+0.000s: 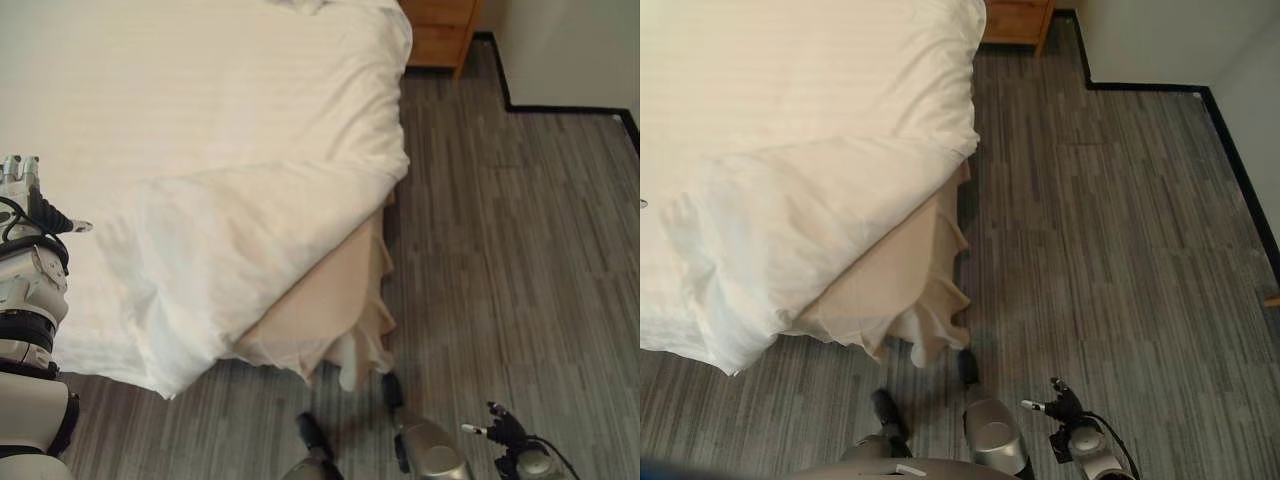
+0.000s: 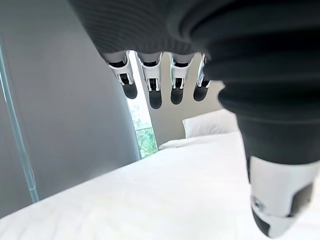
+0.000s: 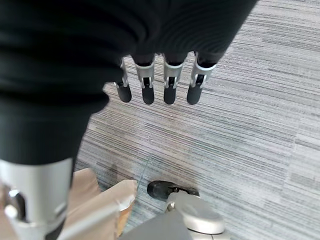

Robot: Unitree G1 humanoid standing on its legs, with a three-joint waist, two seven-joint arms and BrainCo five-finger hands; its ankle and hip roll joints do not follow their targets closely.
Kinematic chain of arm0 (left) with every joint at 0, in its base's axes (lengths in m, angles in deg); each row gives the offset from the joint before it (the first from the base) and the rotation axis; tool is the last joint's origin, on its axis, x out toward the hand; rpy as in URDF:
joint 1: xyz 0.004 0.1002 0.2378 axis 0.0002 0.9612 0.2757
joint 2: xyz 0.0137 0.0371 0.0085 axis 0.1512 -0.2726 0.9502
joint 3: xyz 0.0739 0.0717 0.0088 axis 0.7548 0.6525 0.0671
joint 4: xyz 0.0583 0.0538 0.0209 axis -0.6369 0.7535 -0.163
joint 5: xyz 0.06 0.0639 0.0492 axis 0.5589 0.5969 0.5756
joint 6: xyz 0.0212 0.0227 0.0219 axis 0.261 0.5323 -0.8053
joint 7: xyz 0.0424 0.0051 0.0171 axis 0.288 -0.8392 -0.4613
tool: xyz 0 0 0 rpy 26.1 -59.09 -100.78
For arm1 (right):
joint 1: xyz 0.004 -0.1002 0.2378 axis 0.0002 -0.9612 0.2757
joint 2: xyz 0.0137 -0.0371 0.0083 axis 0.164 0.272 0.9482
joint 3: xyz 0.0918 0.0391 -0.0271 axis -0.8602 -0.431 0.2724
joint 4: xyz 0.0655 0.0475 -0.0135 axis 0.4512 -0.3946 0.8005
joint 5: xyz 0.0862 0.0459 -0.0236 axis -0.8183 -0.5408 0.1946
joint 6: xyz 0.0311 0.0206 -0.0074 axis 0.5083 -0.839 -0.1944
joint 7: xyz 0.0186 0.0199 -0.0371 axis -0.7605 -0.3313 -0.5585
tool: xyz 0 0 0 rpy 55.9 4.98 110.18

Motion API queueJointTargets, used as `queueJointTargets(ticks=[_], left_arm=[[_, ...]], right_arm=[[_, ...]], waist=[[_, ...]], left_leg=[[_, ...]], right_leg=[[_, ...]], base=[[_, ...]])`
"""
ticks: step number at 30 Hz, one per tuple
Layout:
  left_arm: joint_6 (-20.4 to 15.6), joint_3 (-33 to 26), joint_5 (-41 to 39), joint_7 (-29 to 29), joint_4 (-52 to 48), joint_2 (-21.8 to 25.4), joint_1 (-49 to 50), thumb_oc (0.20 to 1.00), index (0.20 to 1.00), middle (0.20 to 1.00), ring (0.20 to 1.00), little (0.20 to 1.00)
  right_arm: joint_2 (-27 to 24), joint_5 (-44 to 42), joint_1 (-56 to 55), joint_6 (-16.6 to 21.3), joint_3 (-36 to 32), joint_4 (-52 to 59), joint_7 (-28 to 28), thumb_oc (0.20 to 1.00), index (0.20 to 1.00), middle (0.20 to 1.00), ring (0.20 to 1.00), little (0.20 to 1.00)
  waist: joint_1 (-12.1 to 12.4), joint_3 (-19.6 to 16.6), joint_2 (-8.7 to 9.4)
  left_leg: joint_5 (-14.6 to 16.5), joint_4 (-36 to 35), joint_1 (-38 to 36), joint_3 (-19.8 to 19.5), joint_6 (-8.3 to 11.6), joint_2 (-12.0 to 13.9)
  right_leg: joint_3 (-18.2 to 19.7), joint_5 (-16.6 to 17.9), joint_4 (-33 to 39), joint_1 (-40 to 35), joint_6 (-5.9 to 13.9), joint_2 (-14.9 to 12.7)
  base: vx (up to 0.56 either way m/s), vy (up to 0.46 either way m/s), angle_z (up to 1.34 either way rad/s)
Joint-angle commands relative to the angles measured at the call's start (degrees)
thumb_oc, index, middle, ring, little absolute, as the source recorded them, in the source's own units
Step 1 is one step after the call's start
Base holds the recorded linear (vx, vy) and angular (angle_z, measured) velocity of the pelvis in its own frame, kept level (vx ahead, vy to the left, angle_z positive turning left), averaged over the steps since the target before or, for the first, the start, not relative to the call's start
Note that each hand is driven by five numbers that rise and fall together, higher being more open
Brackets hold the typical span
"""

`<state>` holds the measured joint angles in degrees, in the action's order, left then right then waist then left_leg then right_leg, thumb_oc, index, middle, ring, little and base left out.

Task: Making the bed.

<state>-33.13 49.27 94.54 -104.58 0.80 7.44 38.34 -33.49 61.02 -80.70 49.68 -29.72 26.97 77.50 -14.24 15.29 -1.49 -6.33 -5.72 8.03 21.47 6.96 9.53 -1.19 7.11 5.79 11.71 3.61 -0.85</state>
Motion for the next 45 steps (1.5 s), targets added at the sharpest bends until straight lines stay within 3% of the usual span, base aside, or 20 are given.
queueJointTargets(ticks=[1, 9, 10, 22, 25, 26, 29, 32, 37, 38, 39, 45], left_arm=[[-0.05, -0.89, -0.20, -2.53, 1.79, 5.03, -5.42, 1.000, 1.000, 1.000, 1.000, 1.000], [-0.49, -1.99, -1.72, -4.28, 6.07, 5.65, -3.42, 1.000, 1.000, 1.000, 1.000, 1.000], [-0.51, -1.77, -1.79, -4.11, 6.83, 5.56, -3.22, 1.000, 1.000, 1.000, 1.000, 1.000], [-1.27, 0.09, -2.47, -3.08, 8.01, 6.48, -5.84, 1.000, 1.000, 1.000, 1.000, 1.000], [-5.93, -5.13, -13.94, -3.61, -3.21, 4.01, -7.92, 1.000, 1.000, 1.000, 1.000, 1.000], [-5.89, -5.85, -13.95, -3.59, -3.53, 4.01, -7.18, 1.000, 1.000, 1.000, 1.000, 1.000], [-10.82, -14.23, -30.08, -4.36, -7.14, 0.06, -5.24, 1.000, 1.000, 1.000, 1.000, 1.000], [-11.40, -15.73, -33.26, -3.92, -6.17, -0.82, -4.55, 1.000, 1.000, 1.000, 1.000, 1.000], [-9.15, -15.41, -34.66, -1.02, 1.00, -2.96, -3.71, 1.000, 1.000, 1.000, 1.000, 1.000], [-8.58, -14.79, -34.72, 0.10, 3.10, -3.41, -3.90, 0.853, 0.853, 0.853, 0.853, 0.853], [-6.97, -13.07, -33.06, 3.49, 7.34, -4.23, -3.72, 0.200, 0.200, 0.200, 0.200, 0.200], [-5.61, -11.39, -30.57, 7.70, 12.85, -6.17, -2.76, 0.200, 0.200, 0.200, 0.200, 0.200]], right_arm=[[1.67, -2.63, 1.16, 1.41, 1.71, -0.77, 1.05, 1.000, 1.000, 1.000, 1.000, 1.000], [2.57, -3.52, 3.20, 2.57, 3.60, -1.50, 1.62, 1.000, 1.000, 1.000, 1.000, 1.000], [2.69, -3.65, 3.56, 2.80, 3.99, -1.40, 1.64, 1.000, 1.000, 1.000, 1.000, 1.000], [2.38, -4.88, 5.71, 4.03, 4.85, 0.39, 1.36, 1.000, 1.000, 1.000, 1.000, 1.000], [2.30, -4.57, 5.56, 3.42, 3.60, 1.20, 1.51, 1.000, 1.000, 1.000, 1.000, 1.000], [2.10, -4.56, 5.56, 3.37, 3.71, 1.26, 1.50, 1.000, 1.000, 1.000, 1.000, 1.000], [1.73, -4.10, 5.43, 2.31, 2.77, 2.35, 1.31, 1.000, 1.000, 1.000, 1.000, 1.000], [1.64, -3.94, 5.75, 2.09, 2.72, 2.77, 1.36, 1.000, 1.000, 1.000, 1.000, 1.000], [1.90, -4.57, 6.82, 1.91, 2.45, 3.06, 1.61, 1.000, 1.000, 1.000, 1.000, 1.000], [2.00, -4.89, 6.93, 1.82, 2.44, 2.99, 1.53, 1.000, 1.000, 1.000, 1.000, 1.000], [2.23, -6.57, 7.19, 1.52, 2.08, 2.99, 1.04, 1.000, 1.000, 1.000, 1.000, 1.000], [2.91, -9.17, 7.96, 1.01, 2.17, 1.27, 0.08, 1.000, 1.000, 1.000, 1.000, 1.000]], waist=[[-1.31, 0.85, 2.41], [-1.91, 2.36, 2.47], [-1.94, 2.48, 1.95], [-3.05, 2.89, 0.62], [-2.86, 3.07, 0.34], [-3.01, 3.08, 0.19], [-3.53, 3.38, 0.57], [-3.97, 3.60, 0.55], [-4.46, 4.82, 0.59], [-4.52, 5.01, 0.62], [-4.85, 5.60, 0.61], [-4.81, 6.72, 0.29]], left_leg=[[4.36, 0.72, -5.16, 1.43, 0.77, 0.78], [3.47, 0.72, -2.32, 1.91, 1.77, 1.90], [4.89, 0.72, -2.69, 1.53, 2.21, 2.08], [4.45, 0.72, -1.10, 3.63, 3.01, 2.77], [4.61, 0.72, -1.10, 3.67, 3.02, 2.57], [4.63, 0.72, -1.15, 3.70, 3.02, 2.59], [4.91, 0.72, -1.57, 4.30, 2.97, 2.53], [5.10, 0.72, -1.57, 4.65, 2.97, 2.53], [5.25, 0.72, -1.12, 5.01, 2.83, 2.55], [5.25, 0.72, -1.04, 5.02, 2.79, 2.52], [5.09, 0.72, -0.66, 5.01, 2.74, 2.57], [4.45, 0.72, 0.55, 4.77, 2.88, 2.62]], right_leg=[[0.57, -5.29, -0.79, 0.69, 3.75, -0.06], [0.54, -4.84, -0.79, 3.85, 3.31, 0.75], [0.80, -6.05, -0.79, 3.56, 3.75, 0.98], [2.64, -5.62, -0.79, 6.61, 3.31, 2.12], [2.72, -5.85, -0.79, 6.76, 3.20, 2.15], [2.74, -5.85, -0.79, 6.73, 3.20, 2.16], [3.24, -5.92, -0.79, 6.83, 3.01, 2.51], [3.52, -5.63, -0.79, 7.15, 3.03, 2.70], [3.71, -5.07, -0.79, 8.11, 3.11, 2.74], [3.75, -4.91, -0.79, 8.28, 3.12, 2.73], [3.80, -4.62, -0.79, 8.66, 3.03, 2.61], [3.54, -4.09, -0.79, 9.87, 2.97, 2.47]], base=[[0.05, -0.076, 0.02], [0.06, -0.047, -0.01], [0.13, 0.004, -0.06], [0.05, -0.018, -0.12], [0.01, -0.020, -0.04], [0.00, 0.000, 0.00], [0.00, 0.000, -0.01], [0.00, 0.001, -0.08], [-0.02, 0.001, -0.15], [-0.03, 0.001, -0.04], [0.00, 0.000, 0.00], [0.00, 0.000, 0.00]])
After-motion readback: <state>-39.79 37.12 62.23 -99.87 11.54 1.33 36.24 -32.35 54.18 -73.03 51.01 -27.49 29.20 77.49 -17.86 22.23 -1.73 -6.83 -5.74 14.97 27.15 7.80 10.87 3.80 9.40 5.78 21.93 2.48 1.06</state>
